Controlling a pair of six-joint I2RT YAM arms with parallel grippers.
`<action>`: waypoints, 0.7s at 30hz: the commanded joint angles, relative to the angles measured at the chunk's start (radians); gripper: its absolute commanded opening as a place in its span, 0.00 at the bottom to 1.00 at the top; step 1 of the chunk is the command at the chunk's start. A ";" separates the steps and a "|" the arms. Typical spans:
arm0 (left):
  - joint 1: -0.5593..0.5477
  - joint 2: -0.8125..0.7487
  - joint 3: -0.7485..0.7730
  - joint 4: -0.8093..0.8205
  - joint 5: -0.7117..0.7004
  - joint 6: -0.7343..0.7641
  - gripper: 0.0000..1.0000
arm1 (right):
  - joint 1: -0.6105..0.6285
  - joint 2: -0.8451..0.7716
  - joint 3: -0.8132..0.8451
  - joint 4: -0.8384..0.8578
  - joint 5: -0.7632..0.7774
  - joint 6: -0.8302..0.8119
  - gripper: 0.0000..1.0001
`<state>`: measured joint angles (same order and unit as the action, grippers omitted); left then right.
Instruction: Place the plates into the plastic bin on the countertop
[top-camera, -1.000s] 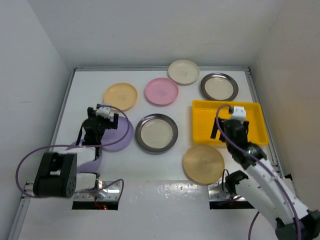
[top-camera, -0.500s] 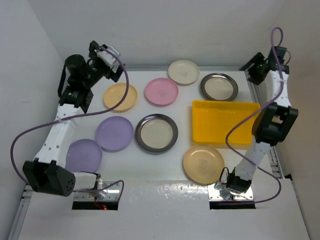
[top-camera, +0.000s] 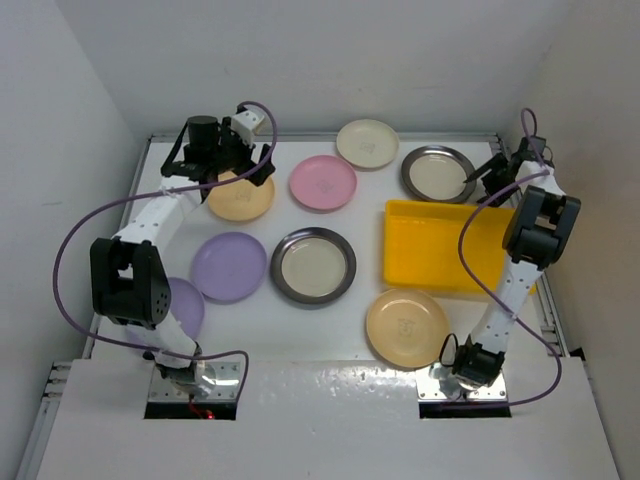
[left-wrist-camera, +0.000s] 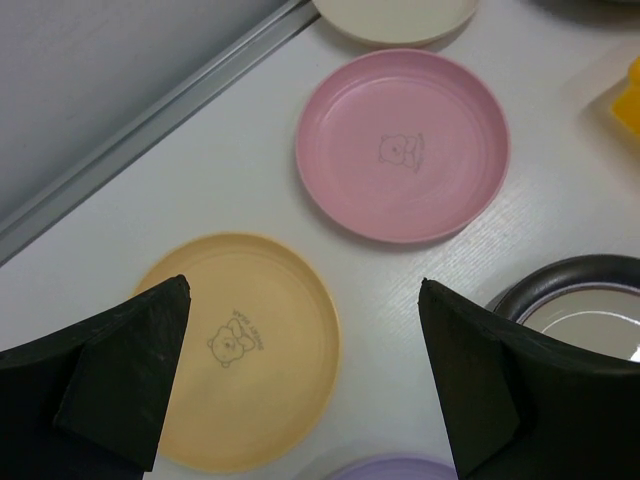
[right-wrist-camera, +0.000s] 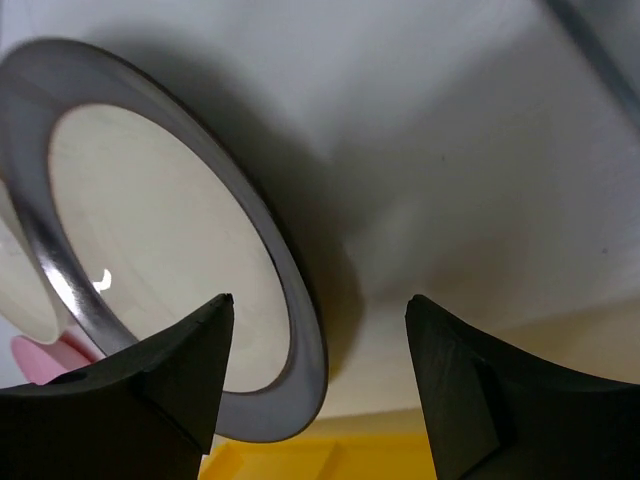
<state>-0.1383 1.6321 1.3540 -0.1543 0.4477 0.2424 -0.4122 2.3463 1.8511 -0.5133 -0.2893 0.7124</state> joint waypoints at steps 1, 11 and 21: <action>-0.009 0.024 0.077 0.042 0.046 -0.046 0.96 | 0.033 0.006 -0.020 0.064 -0.005 -0.014 0.69; 0.000 0.101 0.129 0.042 0.075 -0.087 0.96 | 0.081 0.108 0.010 0.258 0.039 0.087 0.02; 0.009 0.083 0.109 0.042 0.117 -0.078 0.95 | 0.133 -0.185 -0.049 0.406 0.137 0.081 0.00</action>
<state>-0.1356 1.7420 1.4487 -0.1406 0.5228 0.1711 -0.2989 2.3749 1.8256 -0.2111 -0.2798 0.7998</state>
